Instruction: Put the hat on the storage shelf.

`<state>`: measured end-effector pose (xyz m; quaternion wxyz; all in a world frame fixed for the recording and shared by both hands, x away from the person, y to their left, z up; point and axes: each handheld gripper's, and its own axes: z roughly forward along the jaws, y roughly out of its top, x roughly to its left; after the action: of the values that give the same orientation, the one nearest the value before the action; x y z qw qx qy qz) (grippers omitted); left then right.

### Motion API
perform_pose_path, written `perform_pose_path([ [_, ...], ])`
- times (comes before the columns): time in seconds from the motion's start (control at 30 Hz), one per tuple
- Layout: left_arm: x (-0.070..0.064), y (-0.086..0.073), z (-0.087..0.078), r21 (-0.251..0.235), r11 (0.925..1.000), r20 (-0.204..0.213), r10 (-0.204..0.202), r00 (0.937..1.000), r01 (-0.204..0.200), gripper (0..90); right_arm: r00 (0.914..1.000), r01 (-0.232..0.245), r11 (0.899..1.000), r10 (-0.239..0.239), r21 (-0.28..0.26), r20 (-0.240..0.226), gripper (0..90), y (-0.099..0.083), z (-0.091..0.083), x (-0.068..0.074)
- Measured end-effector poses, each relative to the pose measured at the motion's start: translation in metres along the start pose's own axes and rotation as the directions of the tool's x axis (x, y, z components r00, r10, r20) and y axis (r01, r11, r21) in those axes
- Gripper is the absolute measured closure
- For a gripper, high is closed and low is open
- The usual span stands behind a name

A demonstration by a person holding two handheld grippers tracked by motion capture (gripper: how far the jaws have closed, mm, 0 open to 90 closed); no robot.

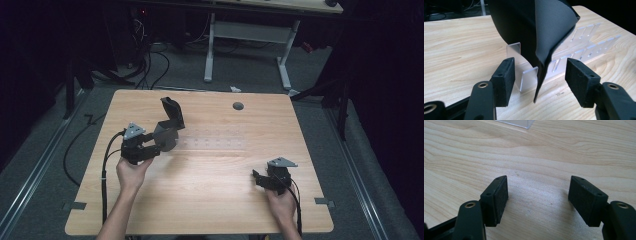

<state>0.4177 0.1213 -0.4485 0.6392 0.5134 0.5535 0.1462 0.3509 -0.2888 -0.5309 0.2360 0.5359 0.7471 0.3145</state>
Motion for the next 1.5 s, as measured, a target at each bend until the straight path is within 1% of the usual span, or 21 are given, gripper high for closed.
perform_pose_path([
  [0.13, 0.001, 0.002, -0.009, -0.011, 0.9999, 0.009, -0.011, 0.9999, 0.011, 40.6, 1.0, 0.001, 1.0, -0.001, 0.001, -0.001, 32.2, 0.0, 0.0, 0.0],
  [0.33, 0.002, 0.002, -0.019, -0.018, 0.9993, 0.018, -0.033, 0.9993, 0.033, 40.1, 1.0, 0.003, 1.0, -0.003, 0.0, -0.002, 32.0, 0.0, 0.0, 0.0],
  [0.63, -0.001, 0.001, -0.031, -0.024, 0.9983, 0.041, -0.052, 0.9978, 0.053, 38.5, 1.0, 0.003, 1.0, -0.003, 0.0, -0.003, 31.9, 0.0, 0.0, 0.0],
  [0.73, -0.001, -0.002, -0.036, -0.03, 0.9982, 0.047, -0.05, 0.9976, 0.052, 39.0, 1.0, 0.004, 1.0, -0.004, 0.0, -0.003, 31.7, 0.0, 0.0, 0.0],
  [0.87, -0.001, -0.006, -0.042, -0.019, 0.9976, 0.055, -0.066, 0.9963, 0.067, 39.0, 1.0, 0.005, 1.0, -0.005, 0.0, -0.004, 31.7, 0.0, 0.0, 0.0],
  [0.97, -0.002, -0.008, -0.045, -0.013, 0.9977, 0.055, -0.066, 0.9963, 0.067, 39.0, 1.0, 0.005, 1.0, -0.005, 0.0, -0.004, 31.7, -0.001, 0.0, 0.0],
  [1.07, -0.003, -0.01, -0.048, -0.01, 0.9976, 0.065, -0.068, 0.9956, 0.069, 38.9, 1.0, 0.005, 1.0, -0.005, 0.0, -0.003, 31.6, -0.001, -0.001, 0.0],
  [1.23, -0.002, -0.014, -0.052, -0.003, 0.9964, 0.076, -0.085, 0.9935, 0.085, 38.8, 1.0, 0.005, 1.0, -0.005, 0.0, -0.004, 31.6, -0.001, -0.001, 0.0],
  [1.4, -0.001, -0.021, -0.055, 0.014, 0.9972, 0.062, -0.074, 0.9954, 0.073, 38.6, 1.0, 0.003, 1.0, -0.003, 0.001, -0.003, 31.6, -0.001, -0.001, 0.0],
  [1.5, 0.001, -0.027, -0.056, 0.018, 0.9966, 0.058, -0.081, 0.995, 0.08, 38.5, 1.0, 0.004, 1.0, -0.004, 0.001, -0.004, 31.5, -0.001, -0.001, 0.0],
])
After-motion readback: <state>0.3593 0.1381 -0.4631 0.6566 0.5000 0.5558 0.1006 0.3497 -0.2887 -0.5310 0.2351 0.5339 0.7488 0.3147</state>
